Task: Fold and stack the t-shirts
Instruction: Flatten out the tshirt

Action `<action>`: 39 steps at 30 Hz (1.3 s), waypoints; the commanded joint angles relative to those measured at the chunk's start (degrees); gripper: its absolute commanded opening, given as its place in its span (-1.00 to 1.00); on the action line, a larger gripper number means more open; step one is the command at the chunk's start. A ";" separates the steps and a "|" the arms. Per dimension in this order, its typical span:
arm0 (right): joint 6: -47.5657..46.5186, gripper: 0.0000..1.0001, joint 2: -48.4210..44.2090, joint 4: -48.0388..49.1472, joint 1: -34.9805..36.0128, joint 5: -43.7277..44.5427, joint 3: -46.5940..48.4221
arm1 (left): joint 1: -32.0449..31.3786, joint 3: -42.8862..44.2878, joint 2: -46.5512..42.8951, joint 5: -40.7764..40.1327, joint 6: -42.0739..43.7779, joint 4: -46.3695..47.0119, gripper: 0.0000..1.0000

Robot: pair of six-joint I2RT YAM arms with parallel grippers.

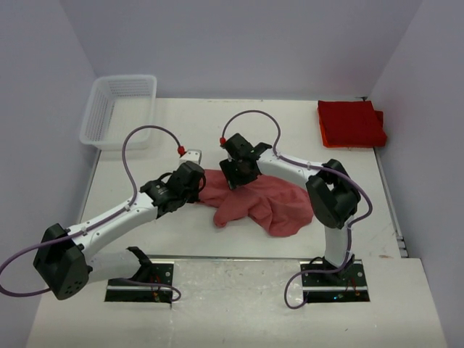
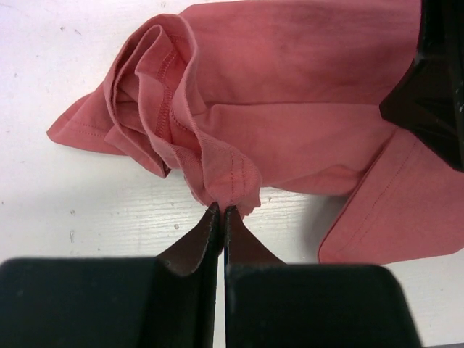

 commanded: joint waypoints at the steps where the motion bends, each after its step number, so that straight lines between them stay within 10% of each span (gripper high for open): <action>1: -1.21 0.16 -1.70 1.96 -1.95 -0.97 0.36 | 0.18 -0.95 -2.28 0.31 -2.46 1.89 -1.00; 16: -0.16 -0.13 -7.85 7.23 -3.36 -7.82 -9.03 | 0.18 -6.66 -7.74 -0.22 -6.68 1.19 -1.00; 22: 0.10 -0.85 -11.45 6.19 -2.57 -5.12 -10.01 | 0.18 -7.28 -5.72 0.48 -6.59 2.94 -1.00; 39: 4.49 -1.00 -22.35 -1.11 11.13 4.12 -11.23 | -0.78 -10.00 2.46 2.15 -6.68 9.71 -1.00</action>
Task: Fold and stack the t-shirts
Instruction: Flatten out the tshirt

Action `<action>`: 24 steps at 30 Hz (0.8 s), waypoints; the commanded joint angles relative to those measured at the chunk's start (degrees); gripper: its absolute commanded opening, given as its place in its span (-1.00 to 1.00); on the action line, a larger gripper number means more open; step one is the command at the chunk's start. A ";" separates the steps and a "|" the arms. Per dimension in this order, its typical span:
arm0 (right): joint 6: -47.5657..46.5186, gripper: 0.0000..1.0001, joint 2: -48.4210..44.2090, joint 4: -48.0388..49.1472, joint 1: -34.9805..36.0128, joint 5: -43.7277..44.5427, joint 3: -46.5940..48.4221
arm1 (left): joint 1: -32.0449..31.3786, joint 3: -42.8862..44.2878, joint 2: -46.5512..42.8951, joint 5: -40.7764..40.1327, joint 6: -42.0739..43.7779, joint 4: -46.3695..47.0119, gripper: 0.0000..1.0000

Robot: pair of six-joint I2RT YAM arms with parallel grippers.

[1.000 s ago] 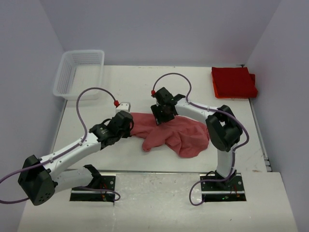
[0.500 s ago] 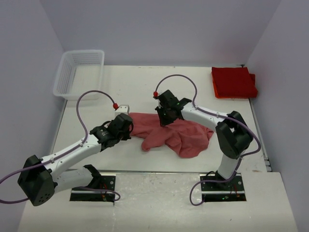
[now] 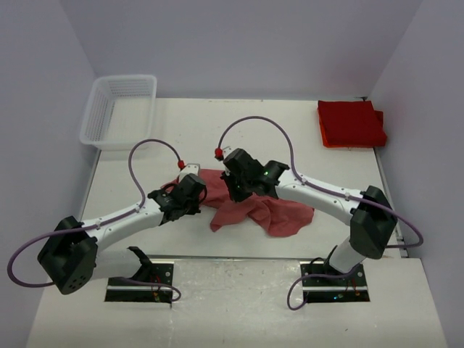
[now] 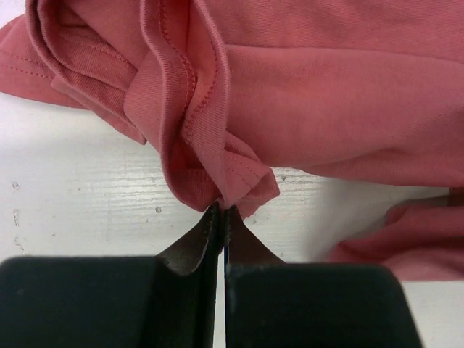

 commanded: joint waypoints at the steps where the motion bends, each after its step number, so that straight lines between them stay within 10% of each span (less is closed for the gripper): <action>1: 4.01 -1.00 -4.10 -1.97 4.42 3.43 -2.10 | -0.21 -0.19 0.49 -0.01 -0.82 3.38 -1.00; 24: 15.53 -1.00 -16.07 -1.18 12.52 4.84 -19.68 | -0.21 0.16 1.37 1.04 -0.03 4.25 -1.00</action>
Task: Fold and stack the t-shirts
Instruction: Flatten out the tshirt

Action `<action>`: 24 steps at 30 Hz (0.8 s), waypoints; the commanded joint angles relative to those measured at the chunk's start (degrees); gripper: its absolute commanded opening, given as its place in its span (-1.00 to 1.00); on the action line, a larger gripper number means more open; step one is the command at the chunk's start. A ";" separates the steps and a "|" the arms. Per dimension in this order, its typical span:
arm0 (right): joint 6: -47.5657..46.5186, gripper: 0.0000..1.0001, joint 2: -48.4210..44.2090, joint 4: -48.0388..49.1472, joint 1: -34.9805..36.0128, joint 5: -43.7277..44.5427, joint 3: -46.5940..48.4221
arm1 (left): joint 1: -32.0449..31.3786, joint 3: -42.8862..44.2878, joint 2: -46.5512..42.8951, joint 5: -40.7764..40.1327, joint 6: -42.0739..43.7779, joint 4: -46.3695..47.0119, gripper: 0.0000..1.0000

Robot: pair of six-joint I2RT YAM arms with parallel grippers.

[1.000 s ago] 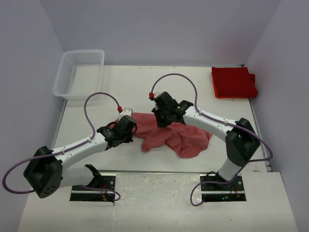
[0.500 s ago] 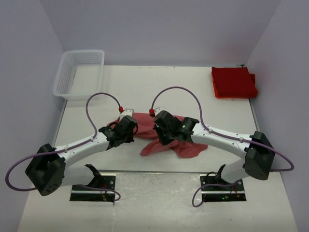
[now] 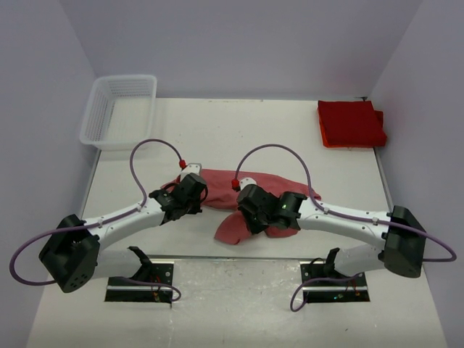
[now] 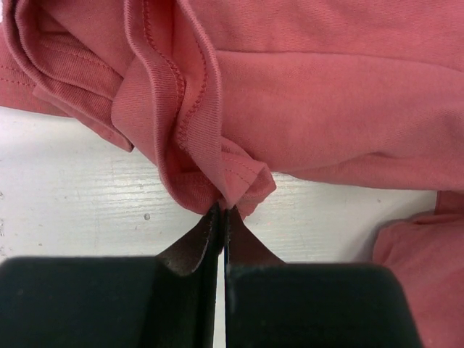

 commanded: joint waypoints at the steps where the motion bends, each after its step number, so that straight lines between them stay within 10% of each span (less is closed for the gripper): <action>1: 4.23 -0.98 1.03 1.40 1.48 -0.39 -2.11 | -0.21 0.42 0.41 0.10 -0.05 2.35 -1.00; 15: 19.78 -0.92 7.08 6.77 8.33 1.08 -9.94 | -0.30 0.08 -0.29 0.46 0.83 2.27 -1.00; 24: 23.92 -0.46 13.60 -0.52 11.24 8.57 -5.90 | -0.21 -0.63 -0.12 1.25 1.53 3.23 -1.00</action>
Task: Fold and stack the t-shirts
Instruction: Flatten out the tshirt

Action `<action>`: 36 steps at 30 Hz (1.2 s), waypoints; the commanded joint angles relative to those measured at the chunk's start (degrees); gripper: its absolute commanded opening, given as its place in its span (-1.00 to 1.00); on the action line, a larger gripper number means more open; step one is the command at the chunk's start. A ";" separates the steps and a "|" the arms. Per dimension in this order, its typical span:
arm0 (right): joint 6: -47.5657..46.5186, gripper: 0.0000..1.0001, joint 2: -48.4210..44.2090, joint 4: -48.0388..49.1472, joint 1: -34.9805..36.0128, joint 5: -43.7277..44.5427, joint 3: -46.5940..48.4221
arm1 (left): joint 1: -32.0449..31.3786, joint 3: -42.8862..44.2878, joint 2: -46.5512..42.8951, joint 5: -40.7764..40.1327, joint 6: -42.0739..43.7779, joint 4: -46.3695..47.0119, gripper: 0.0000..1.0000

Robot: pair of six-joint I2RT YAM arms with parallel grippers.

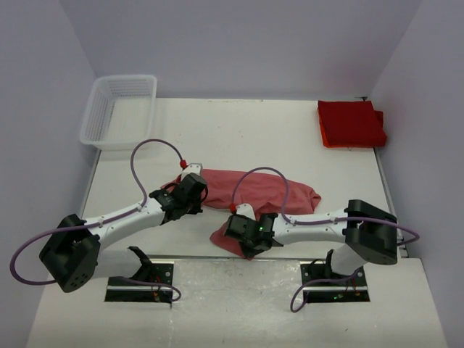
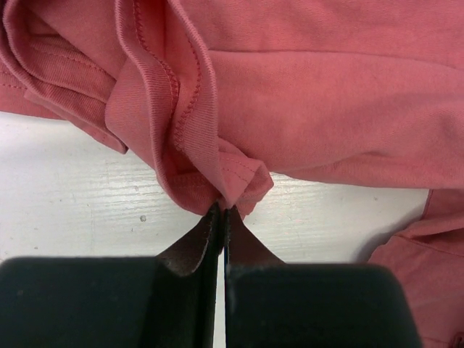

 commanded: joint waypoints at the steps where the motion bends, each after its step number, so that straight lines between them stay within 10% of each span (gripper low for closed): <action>1: 2.36 -0.39 0.62 -4.72 0.21 6.63 0.99 | -0.30 -0.69 -0.34 0.61 1.09 2.77 -1.00; 18: 1.82 -0.18 -7.99 -15.80 1.26 11.12 6.70 | -0.21 -1.31 1.95 1.49 1.71 5.32 -1.00; 36: 26.07 0.00 -21.79 -17.94 1.17 18.68 -5.42 | -0.39 -1.40 1.95 3.34 2.59 5.50 -1.00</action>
